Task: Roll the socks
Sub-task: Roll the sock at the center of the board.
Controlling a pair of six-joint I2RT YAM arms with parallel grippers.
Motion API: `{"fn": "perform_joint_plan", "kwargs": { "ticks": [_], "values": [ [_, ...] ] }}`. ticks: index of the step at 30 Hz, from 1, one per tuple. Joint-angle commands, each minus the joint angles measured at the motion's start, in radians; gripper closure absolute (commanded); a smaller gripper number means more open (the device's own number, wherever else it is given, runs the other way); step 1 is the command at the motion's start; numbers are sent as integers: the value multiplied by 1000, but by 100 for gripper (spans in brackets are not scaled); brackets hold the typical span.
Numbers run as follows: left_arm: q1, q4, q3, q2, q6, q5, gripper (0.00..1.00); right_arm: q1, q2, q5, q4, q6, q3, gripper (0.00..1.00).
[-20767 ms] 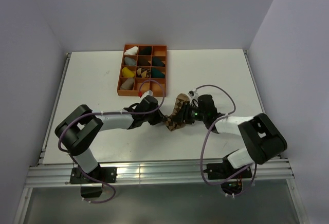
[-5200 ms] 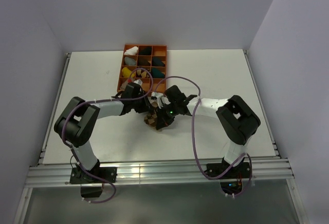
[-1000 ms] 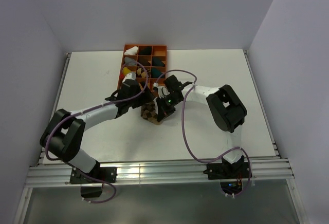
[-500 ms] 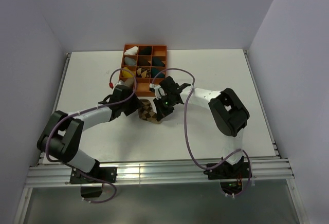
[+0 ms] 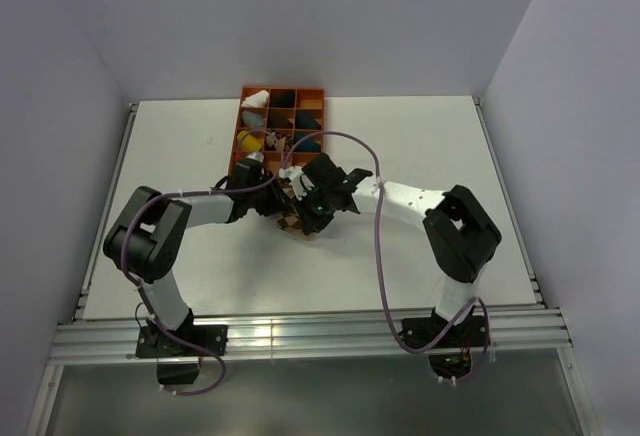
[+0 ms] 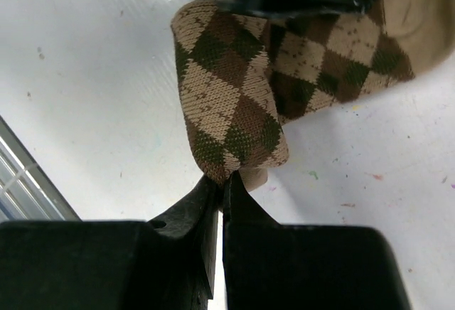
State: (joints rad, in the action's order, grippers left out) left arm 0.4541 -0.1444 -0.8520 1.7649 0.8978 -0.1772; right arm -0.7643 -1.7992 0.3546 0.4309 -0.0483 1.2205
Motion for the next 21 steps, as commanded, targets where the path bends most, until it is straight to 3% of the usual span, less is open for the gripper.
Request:
{"fn": "perform_joint_plan", "kwargs": {
  "ticks": [1,9,21],
  "values": [
    [11,-75,-33,18,-48,-90,65,-12,89,-19,-40,-58,-16,100],
    [67,-92,-82,34,-108,-166,65,-18,115,20,-53,-104,-52,100],
    [93,-167,-33,36,-114,-189,63,-18,-11,90,-106,-45,-122,100]
  ]
}}
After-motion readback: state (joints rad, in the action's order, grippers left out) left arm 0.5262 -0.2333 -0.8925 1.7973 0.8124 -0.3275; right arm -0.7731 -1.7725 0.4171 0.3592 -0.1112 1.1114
